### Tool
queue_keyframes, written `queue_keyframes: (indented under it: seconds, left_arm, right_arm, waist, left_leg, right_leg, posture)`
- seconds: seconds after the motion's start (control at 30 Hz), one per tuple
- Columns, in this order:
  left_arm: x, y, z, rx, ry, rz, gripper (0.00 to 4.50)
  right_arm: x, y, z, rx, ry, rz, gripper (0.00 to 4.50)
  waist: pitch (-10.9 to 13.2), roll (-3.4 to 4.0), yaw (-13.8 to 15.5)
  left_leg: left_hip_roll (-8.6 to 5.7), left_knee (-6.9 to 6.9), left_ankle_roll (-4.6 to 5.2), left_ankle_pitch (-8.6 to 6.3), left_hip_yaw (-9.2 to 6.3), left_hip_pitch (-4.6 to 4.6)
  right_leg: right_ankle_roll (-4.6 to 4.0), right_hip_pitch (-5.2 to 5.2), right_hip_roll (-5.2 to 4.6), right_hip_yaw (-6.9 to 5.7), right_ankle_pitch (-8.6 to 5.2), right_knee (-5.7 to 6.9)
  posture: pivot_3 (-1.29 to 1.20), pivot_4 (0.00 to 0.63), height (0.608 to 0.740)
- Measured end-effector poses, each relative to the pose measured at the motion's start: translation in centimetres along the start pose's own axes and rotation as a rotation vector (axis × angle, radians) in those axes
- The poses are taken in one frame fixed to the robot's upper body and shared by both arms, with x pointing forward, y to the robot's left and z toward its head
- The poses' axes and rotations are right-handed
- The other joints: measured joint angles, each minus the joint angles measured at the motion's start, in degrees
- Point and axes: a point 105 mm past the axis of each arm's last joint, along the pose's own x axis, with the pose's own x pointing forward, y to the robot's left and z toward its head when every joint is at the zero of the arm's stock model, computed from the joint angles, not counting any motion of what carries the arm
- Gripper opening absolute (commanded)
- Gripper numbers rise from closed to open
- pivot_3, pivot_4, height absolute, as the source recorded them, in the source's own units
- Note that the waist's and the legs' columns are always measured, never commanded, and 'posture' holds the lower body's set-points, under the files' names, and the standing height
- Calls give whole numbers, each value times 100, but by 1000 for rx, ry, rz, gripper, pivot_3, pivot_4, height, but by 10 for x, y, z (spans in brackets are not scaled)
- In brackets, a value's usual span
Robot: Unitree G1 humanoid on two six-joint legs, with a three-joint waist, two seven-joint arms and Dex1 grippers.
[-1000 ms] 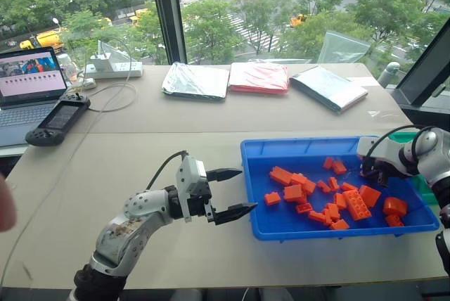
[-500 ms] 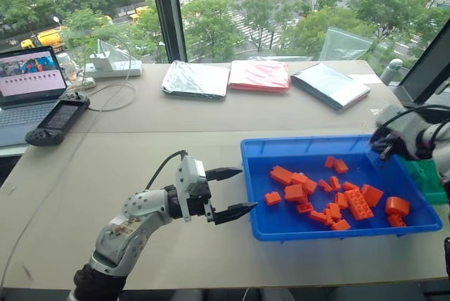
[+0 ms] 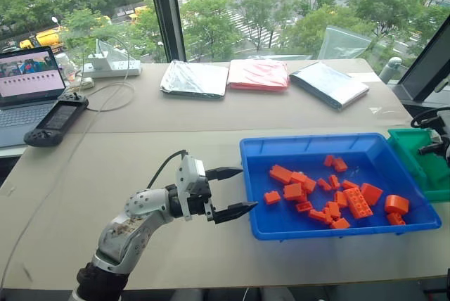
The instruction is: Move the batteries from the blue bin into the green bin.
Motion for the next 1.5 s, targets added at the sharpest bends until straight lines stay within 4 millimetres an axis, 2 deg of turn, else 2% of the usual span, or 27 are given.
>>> queue_keyframes:
  seconds: [0.2, 0.3, 0.37, 0.4, 0.47, 0.53, 0.57, 0.63, 0.77, 1.0, 1.2, 1.4, 1.5]
  left_arm:
    - [0, 0, 0, 3, 2, 2, 4500]
    - [0, 0, 0, 3, 3, 2, 4500]
    - [1, 1, 0, 6, 2, 0, 4500]
    - [1, 1, 1, 9, 2, -2, 4500]
    - [2, 2, 4, 20, -1, -8, 4500]
    - [3, 2, 5, 27, -2, -16, 4500]
    - [3, 3, 4, 24, 2, -17, 4500]
    - [2, 4, 2, 16, 8, -16, 4500]
    - [2, 6, 2, 14, 10, -15, 4500]
    - [3, 6, 2, 16, 10, -18, 4500]
    - [3, 7, 2, 18, 13, -16, 4500]
    - [2, 7, 2, 20, 19, -14, 4500]
    - [2, 7, 2, 20, 19, -13, 4500]
  right_arm:
    - [0, -3, 2, 4, -9, -32, 3557]
    - [-4, -1, 16, 21, -64, -23, 4490]
    - [-10, 5, 34, 44, -142, 7, 4490]
    - [-20, 18, 49, 66, -216, 89, 4490]
    - [-46, 54, 76, 46, -350, 305, 4490]
    - [-72, 89, 84, 3, -423, 504, 4490]
    - [-88, 115, 80, -32, -439, 643, 4490]
    - [-103, 147, 65, -105, -422, 793, 4490]
    - [-117, 187, 30, -257, -353, 952, 4490]
    - [-112, 201, 19, -339, -353, 980, 4490]
    - [-103, 223, 24, -264, -372, 1008, 4490]
    - [-93, 227, 23, -226, -346, 995, 4490]
    - [-90, 228, 20, -219, -324, 991, 3828]
  waist:
    - [0, 0, 10]
    - [0, 0, 10]
    - [0, 1, -3]
    - [-1, 1, -9]
    - [-1, 1, -19]
    - [-1, 1, 7]
    - [-2, -1, 37]
    - [-1, -3, 95]
    - [-1, -3, 147]
    - [0, -5, 94]
    - [0, -8, 56]
    - [0, -8, 73]
    - [0, -8, 61]
  left_leg:
    - [-1, 2, 0, 0, -1, 0]
    - [-1, 2, 0, 0, -1, -1]
    - [2, 1, 0, 0, -2, 0]
    - [4, 0, 0, 0, -2, 0]
    - [10, 0, 1, 0, -8, 0]
    - [11, 2, 3, -1, -14, 0]
    - [8, 3, 3, -2, -17, -2]
    - [2, 8, 4, -2, -19, -8]
    - [-7, 14, 6, -3, -13, -8]
    - [0, 13, 1, -1, -15, 2]
    - [0, 11, -1, 1, -17, 2]
    - [-3, 12, -1, 1, -17, 1]
    - [-2, 11, -1, 1, -18, 1]
  right_leg:
    - [0, 2, -1, 0, 0, -1]
    - [0, 2, -1, 0, 0, -1]
    - [0, 1, 2, 0, 0, -1]
    - [0, 0, 5, 0, 0, -1]
    - [-1, 3, 12, -3, 0, -1]
    - [-1, 6, 12, -7, 1, -2]
    - [-1, 9, 10, -12, 1, -4]
    - [1, 8, -1, -15, 2, -6]
    - [6, 6, -4, -11, 5, -8]
    - [4, 8, 4, -11, 5, 1]
    - [3, 4, 4, -11, 5, 7]
    - [3, 4, 2, -11, 5, 7]
    - [3, 4, 3, -11, 5, 9]
  posture:
    - [0, 150, 740]
    - [0, 150, 740]
    - [0, 150, 740]
    - [0, 150, 740]
    - [0, 150, 740]
    - [0, 150, 740]
    - [0, 150, 740]
    - [0, 150, 740]
    - [0, 150, 740]
    - [0, 150, 740]
    - [0, 150, 740]
    - [0, 150, 740]
    - [0, 150, 740]
